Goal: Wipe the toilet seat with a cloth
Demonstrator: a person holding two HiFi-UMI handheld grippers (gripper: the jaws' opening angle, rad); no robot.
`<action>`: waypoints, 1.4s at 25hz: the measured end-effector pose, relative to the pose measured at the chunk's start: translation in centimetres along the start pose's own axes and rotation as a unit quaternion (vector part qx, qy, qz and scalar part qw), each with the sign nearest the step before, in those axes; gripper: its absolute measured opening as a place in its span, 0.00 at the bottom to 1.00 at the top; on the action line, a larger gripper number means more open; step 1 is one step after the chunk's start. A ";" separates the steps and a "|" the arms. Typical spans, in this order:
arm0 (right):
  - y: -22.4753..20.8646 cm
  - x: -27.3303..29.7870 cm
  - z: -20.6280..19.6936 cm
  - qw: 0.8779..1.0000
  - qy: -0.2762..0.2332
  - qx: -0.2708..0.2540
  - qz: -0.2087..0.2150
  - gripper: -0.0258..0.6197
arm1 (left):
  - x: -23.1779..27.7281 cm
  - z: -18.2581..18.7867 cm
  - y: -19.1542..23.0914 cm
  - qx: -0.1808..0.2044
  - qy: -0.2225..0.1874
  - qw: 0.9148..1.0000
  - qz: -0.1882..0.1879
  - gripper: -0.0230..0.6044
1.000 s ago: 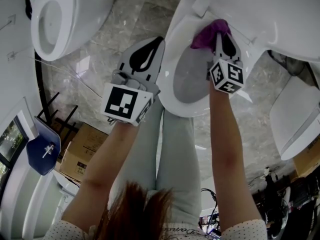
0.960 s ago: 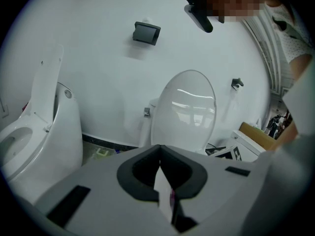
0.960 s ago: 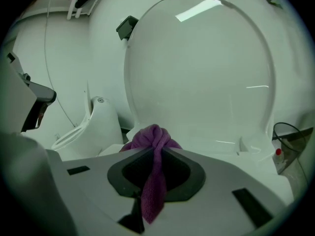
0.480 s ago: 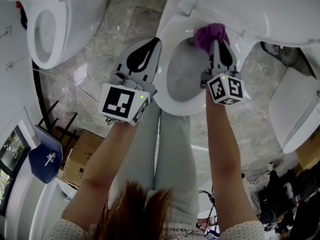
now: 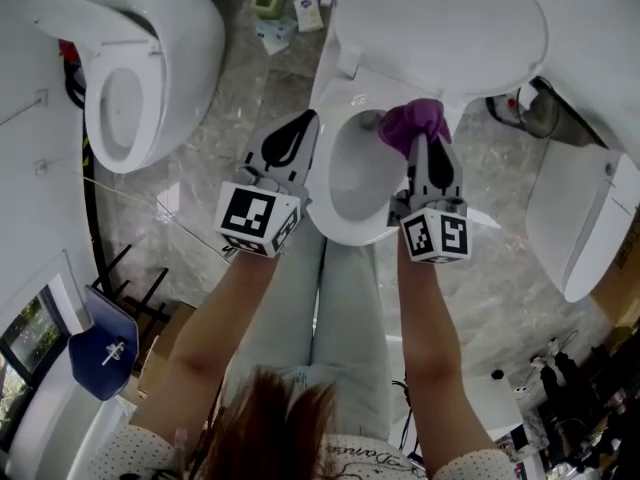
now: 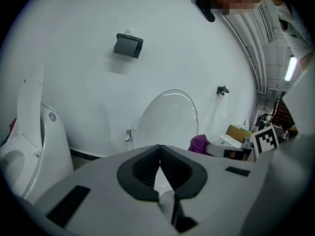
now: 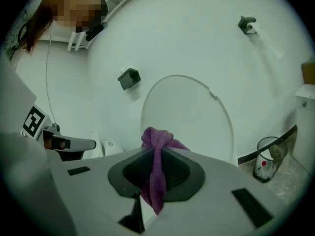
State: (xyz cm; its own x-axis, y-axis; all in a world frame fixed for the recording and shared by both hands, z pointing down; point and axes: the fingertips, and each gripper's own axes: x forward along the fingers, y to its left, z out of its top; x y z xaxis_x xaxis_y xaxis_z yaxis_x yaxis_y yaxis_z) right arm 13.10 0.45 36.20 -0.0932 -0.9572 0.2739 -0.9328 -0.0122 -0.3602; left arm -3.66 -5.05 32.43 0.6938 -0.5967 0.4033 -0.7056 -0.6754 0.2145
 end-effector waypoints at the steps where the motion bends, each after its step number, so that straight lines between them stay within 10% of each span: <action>1: 0.6 -0.6 1.7 1.000 -0.008 -0.002 -0.005 0.13 | -0.5 1.4 -0.3 0.006 -0.004 1.000 -0.005 0.04; 15: 9.3 -8.7 18.6 0.990 -0.080 -0.113 -0.021 0.13 | -8.5 16.5 -5.5 0.066 -0.056 0.995 -0.041 0.04; 35: 16.7 -16.8 29.3 0.976 -0.150 -0.155 -0.031 0.13 | -17.6 25.9 -11.0 0.086 -0.128 0.985 -0.081 0.04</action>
State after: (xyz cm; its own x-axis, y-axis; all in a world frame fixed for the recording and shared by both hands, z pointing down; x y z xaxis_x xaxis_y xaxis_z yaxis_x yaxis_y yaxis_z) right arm 9.29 7.85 -0.55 0.0301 -0.9995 -0.0033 -0.9983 -0.0298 -0.0502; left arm -4.33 1.64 -0.05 0.8247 -0.5496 0.1333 -0.5626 -0.8214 0.0939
